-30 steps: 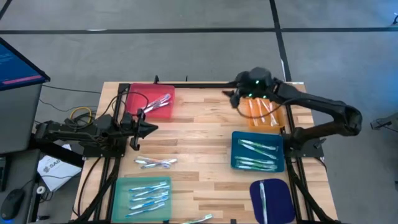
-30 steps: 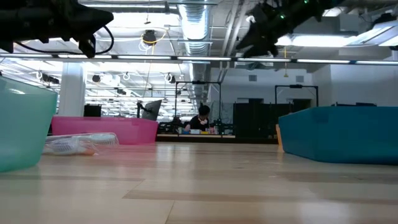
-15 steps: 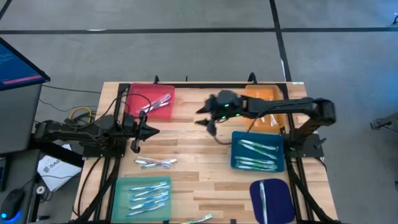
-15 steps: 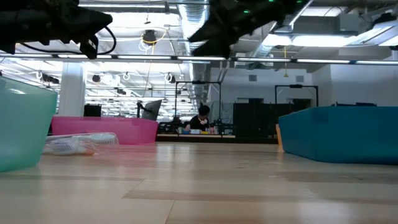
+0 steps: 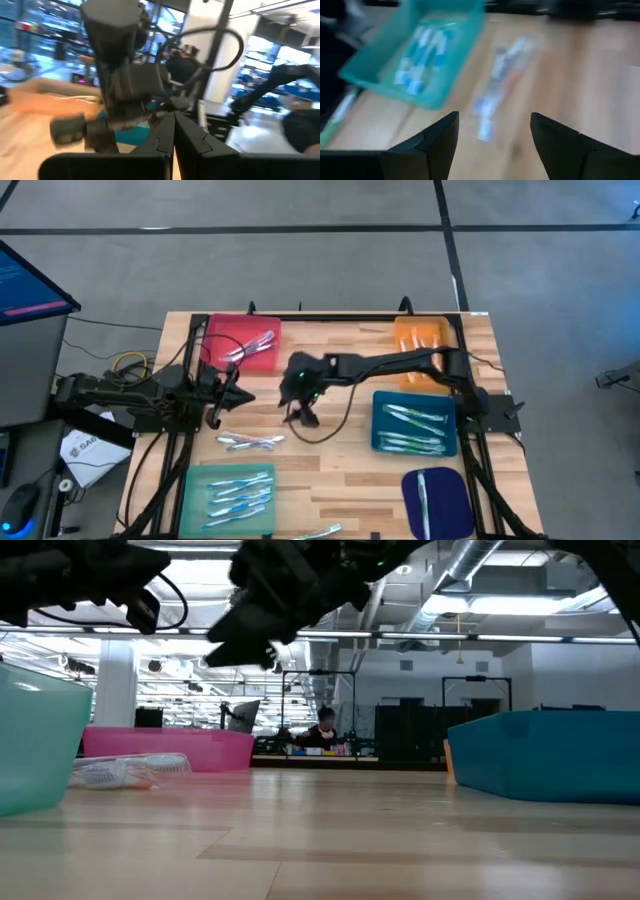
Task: Pick & Place Toothbrushes
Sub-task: Put the violet toothbrush into the pink bin
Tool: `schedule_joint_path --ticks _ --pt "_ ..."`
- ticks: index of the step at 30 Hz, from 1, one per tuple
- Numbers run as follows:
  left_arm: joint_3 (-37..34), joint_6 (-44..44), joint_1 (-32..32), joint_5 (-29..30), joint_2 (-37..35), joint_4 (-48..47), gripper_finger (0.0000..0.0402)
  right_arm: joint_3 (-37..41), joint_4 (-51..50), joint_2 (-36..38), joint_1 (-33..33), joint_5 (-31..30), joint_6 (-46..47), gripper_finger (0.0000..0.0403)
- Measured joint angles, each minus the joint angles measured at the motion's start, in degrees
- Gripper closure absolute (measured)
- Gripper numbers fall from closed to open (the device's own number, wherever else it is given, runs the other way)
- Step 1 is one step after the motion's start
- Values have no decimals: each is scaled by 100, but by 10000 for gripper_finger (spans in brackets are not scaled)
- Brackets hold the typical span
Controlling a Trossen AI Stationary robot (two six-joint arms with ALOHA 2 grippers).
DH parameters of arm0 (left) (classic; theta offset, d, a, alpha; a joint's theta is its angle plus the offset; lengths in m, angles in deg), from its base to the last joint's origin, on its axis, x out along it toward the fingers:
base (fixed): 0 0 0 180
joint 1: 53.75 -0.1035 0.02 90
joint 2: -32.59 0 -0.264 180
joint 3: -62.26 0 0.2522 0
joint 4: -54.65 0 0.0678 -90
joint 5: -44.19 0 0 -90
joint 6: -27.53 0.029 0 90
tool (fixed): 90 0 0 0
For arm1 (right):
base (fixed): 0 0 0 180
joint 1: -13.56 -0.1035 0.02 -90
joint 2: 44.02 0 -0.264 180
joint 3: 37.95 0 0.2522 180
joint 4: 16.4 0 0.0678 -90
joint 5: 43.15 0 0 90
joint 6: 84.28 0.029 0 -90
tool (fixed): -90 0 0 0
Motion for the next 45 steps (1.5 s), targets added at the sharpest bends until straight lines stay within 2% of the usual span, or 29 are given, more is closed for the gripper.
schedule_joint_path --ticks 3,6,13,18,24,34,39,45 --pt "0 -110 0 -167 0 3 401 -384 -15 -346 -93 260 -94 163" --pt "0 -230 0 -190 0 27 401 -762 57 -620 -116 251 -282 163" --pt "0 -628 32 -227 1 32 401 -1773 203 -1633 -268 -754 -186 163" --pt "0 -703 277 -284 0 31 401 -2228 170 -2228 -487 -832 -67 163" --pt "2 -694 559 -265 52 35 401 -2320 92 -2302 -819 -871 -357 163" --pt "2 -683 580 -249 74 92 401 -2318 45 -2349 -830 -1980 -595 163" --pt "2 -683 581 -249 74 92 401 -2302 -37 -2465 -841 -1955 -595 163" --pt "2 -683 581 -249 120 94 401 -2311 93 -2597 -831 -1516 -491 163"
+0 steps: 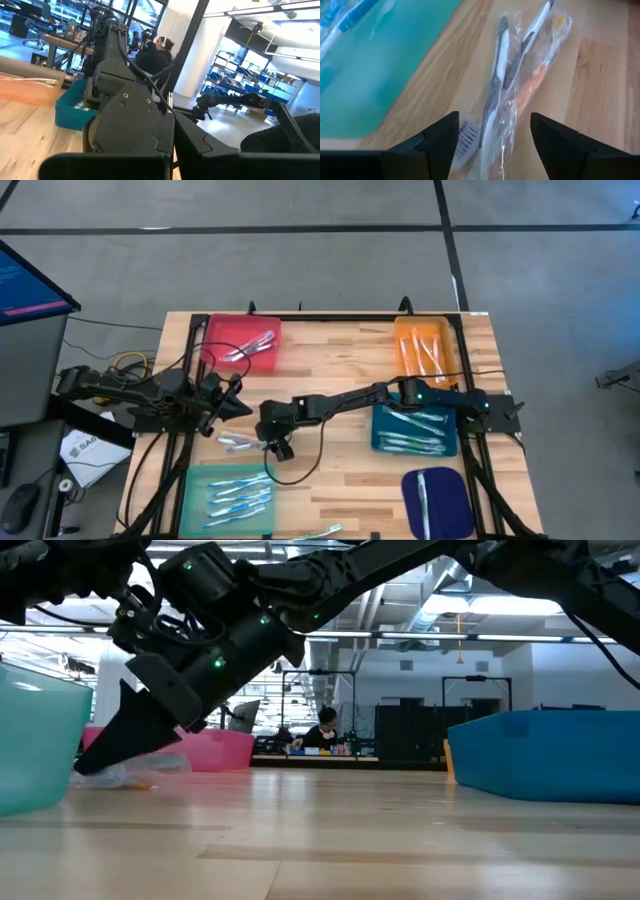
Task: Pick & Place Toothbrushes
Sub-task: Put the violet toothbrush into the pink bin
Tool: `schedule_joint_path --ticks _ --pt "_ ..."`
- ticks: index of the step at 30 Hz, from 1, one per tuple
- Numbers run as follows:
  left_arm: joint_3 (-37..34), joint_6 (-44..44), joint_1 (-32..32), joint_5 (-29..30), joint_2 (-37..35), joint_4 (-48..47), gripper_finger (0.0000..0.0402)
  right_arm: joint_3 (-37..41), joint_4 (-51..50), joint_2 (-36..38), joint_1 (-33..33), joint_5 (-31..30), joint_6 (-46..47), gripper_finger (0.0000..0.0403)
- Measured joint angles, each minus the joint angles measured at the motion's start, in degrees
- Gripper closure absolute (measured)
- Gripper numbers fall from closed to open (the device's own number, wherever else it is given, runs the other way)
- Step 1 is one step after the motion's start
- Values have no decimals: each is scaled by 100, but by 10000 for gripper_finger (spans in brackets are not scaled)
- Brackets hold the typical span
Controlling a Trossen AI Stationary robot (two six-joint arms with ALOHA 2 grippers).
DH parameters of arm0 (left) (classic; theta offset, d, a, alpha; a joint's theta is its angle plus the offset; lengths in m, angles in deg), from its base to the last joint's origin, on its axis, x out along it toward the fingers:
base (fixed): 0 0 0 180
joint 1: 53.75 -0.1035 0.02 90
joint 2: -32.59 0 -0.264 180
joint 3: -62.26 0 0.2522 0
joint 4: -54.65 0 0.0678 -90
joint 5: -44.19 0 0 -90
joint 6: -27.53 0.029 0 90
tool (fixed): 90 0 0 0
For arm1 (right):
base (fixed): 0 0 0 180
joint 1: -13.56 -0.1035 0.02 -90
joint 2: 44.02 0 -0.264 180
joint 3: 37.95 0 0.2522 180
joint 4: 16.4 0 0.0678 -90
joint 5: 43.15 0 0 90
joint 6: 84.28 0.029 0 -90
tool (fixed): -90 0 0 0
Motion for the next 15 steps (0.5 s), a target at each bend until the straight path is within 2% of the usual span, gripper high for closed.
schedule_joint_path --ticks 7,10,15 --pt "0 -7 0 -2 169 26 401 0 24 -4 -7 -7 84 177" --pt "0 -9 0 -2 251 35 401 0 -59 -4 -9 -7 108 213" --pt "0 -31 0 -2 376 73 401 0 -250 1 33 20 59 296"
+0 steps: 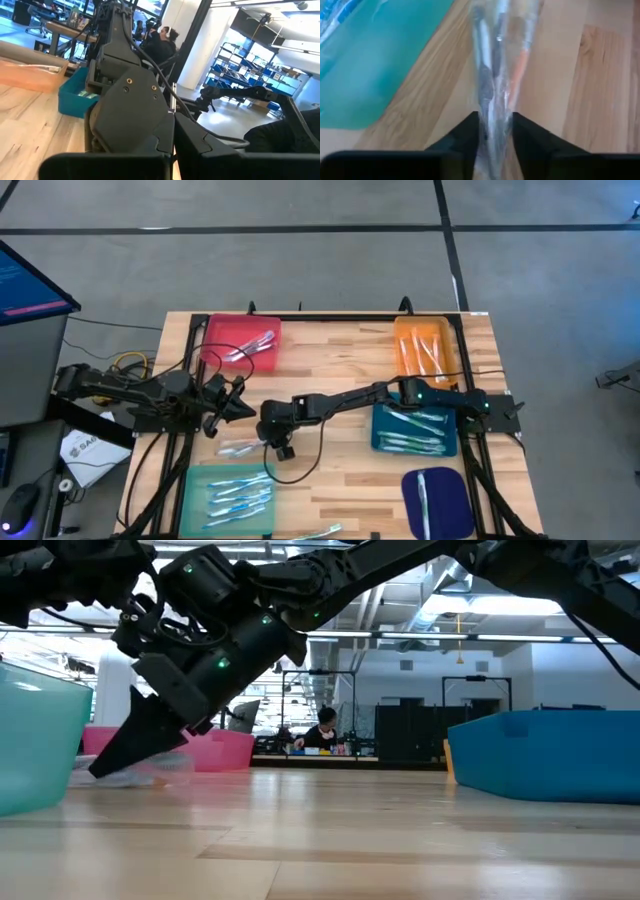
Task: Pick & Place Toothbrushes
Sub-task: Put the violet toothbrush into the pink bin
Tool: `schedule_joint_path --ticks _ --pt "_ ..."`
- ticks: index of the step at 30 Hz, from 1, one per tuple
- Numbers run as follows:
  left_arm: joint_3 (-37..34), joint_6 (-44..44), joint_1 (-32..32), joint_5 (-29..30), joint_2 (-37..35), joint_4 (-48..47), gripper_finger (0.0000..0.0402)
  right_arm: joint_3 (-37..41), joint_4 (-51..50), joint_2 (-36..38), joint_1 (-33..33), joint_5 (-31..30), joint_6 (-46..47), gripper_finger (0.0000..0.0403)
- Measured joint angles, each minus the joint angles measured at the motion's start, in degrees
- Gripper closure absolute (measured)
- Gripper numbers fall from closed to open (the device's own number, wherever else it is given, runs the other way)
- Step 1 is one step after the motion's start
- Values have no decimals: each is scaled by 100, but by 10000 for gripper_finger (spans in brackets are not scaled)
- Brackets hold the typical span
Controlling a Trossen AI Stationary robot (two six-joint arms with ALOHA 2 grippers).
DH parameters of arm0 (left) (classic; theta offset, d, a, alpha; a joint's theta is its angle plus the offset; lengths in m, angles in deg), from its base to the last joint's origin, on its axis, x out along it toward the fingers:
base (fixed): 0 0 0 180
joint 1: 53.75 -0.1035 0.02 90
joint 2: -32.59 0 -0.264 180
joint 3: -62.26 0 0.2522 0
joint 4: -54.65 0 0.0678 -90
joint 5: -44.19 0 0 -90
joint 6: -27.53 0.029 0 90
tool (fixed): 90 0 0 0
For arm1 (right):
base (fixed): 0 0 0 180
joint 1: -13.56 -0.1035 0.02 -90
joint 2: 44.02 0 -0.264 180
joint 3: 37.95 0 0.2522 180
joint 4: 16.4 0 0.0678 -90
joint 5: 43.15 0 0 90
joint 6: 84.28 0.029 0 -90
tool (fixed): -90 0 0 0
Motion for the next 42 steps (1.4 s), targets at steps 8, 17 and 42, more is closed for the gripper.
schedule_joint_path --ticks 8,17,42 --pt "0 -74 48 1 0 45 401 -11 -44 13 6 8 -11 390" --pt "2 -83 247 22 -2 84 401 -4 -19 8 -7 -158 158 347" --pt "2 -13 275 50 -2 82 401 14 60 -18 2 -138 241 315"
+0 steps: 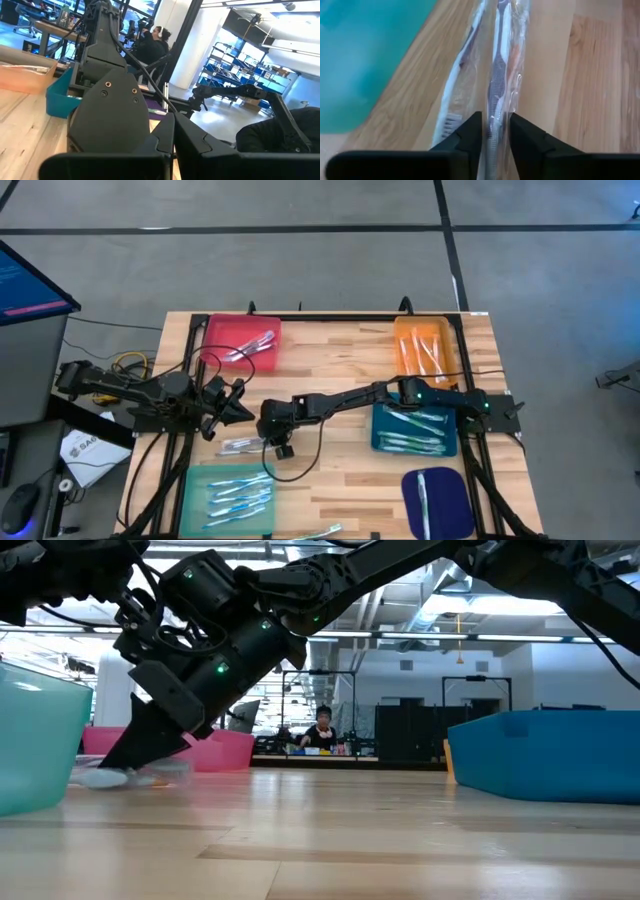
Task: Pick & Place Toothbrushes
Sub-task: Put the violet toothbrush into the pink bin
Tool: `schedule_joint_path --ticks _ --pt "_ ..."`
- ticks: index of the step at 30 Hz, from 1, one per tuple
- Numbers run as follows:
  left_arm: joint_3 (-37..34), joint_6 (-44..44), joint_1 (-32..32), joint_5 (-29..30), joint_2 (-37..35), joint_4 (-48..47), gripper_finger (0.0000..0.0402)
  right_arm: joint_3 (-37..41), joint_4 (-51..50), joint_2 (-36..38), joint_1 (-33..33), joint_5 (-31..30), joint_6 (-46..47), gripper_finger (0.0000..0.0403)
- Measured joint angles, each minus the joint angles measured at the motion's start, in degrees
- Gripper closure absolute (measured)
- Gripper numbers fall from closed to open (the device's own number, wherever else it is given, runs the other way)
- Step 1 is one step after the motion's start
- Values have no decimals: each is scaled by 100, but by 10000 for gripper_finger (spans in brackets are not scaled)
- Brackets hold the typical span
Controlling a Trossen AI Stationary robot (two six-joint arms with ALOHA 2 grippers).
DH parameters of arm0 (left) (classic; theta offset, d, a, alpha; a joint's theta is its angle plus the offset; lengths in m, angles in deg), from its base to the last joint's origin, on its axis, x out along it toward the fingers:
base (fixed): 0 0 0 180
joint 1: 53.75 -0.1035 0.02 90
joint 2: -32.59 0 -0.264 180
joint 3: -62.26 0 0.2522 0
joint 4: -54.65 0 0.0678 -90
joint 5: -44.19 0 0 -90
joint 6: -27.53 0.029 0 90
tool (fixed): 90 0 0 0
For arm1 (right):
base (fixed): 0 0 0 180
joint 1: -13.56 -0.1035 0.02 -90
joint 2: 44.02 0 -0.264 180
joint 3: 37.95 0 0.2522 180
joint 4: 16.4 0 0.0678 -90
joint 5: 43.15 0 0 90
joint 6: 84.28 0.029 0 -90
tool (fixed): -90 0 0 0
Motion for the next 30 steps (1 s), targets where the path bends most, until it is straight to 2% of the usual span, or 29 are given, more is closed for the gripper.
schedule_joint_path --ticks 13,20,26,30 --pt "0 2 0 -2 0 0 401 -2 74 4 -2 17 2 392" --pt "0 2 2 -4 0 -2 401 -2 112 7 0 15 158 365" --pt "0 2 1 -6 4 -4 401 -14 120 81 4 7 167 392" --pt "0 2 2 -7 4 -9 401 -13 95 155 20 -35 202 381"
